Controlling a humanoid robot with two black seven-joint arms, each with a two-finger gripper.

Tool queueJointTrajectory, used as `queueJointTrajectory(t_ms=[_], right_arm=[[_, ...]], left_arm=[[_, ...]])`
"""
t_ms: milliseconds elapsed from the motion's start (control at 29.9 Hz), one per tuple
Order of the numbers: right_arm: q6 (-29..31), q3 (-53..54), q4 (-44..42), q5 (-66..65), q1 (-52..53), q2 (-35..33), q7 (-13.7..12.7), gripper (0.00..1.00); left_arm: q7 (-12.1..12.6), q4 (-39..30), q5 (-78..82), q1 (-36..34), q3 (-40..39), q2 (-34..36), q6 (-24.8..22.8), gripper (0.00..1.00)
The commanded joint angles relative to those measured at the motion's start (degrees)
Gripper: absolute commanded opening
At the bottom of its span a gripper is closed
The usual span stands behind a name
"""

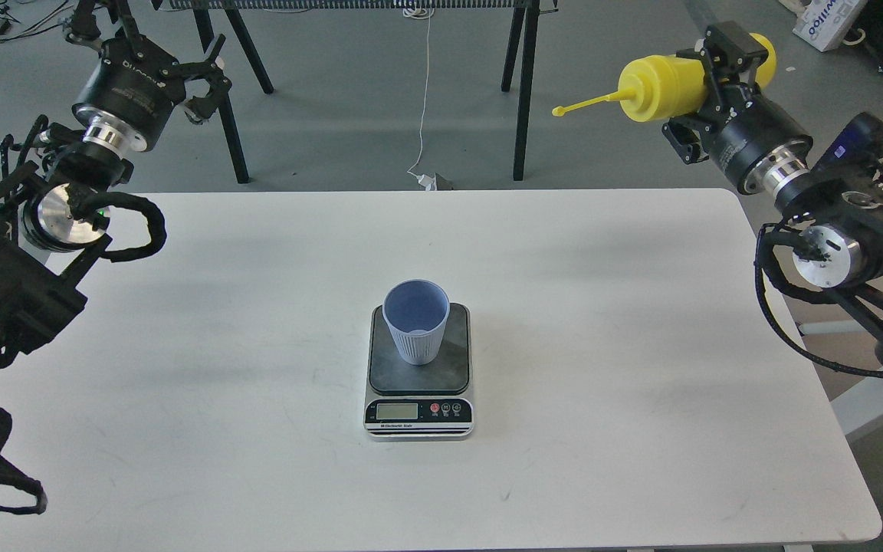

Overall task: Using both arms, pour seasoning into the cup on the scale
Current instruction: 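Raise the yellow bottle upright away from the cup, then lower the yellow bottle back onto the table and release it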

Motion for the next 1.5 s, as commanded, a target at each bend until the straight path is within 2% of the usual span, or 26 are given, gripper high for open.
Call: queueJointTrajectory(t_ms=[0,167,434,635,869,1069,1169,1236,1303,1470], right_arm=[[6.3,5.3,-0.3,13.0,-5.4,0.0,0.1,0.35],[12.4,12.4,-0.2,22.7,-15.2,3.2,0.2,0.35],[24.8,24.7,-0.7,24.5,-31.6,16.1,0.2,0.35],[24.8,26.1,-1.7,26.1,-39.1,23.0,0.0,0.37],[24.8,25.5,-2.4,28.5,-42.9,23.3,-0.1,0.40],[24.8,25.3,-3.3,28.5,-42.8,23.8,-0.1,0.41],[24.8,25.2,-3.5,28.5,-42.7,23.8,-0.2,0.52],[24.8,25.1,-3.7,28.5,-42.8,23.8,-1.4,0.57],[24.8,25.1,-3.8,28.5,-42.8,23.9,-2.5,0.61],[24.8,25.1,-3.8,28.5,-42.8,23.9,-2.7,0.67]], left_arm=[[0.0,0.0,0.0,0.0,0.0,-0.1,0.1,1.00],[0.0,-1.9,0.0,0.0,0.1,0.0,1.8,1.00],[0.1,-3.6,0.0,0.3,0.2,0.5,3.0,1.00],[0.0,-3.9,0.0,0.5,0.1,0.2,3.3,1.00],[0.0,-9.5,0.0,0.6,0.1,3.5,5.5,1.00],[0.0,-9.6,0.0,0.6,0.1,3.6,5.6,1.00],[0.0,-9.6,0.0,0.6,0.1,3.6,5.5,1.00],[0.0,-9.6,0.0,0.6,0.0,3.7,5.5,1.00],[0.0,-9.6,0.0,0.7,-0.2,3.8,5.5,1.00],[-0.1,-9.6,-0.1,0.7,-0.5,4.0,5.6,1.00]])
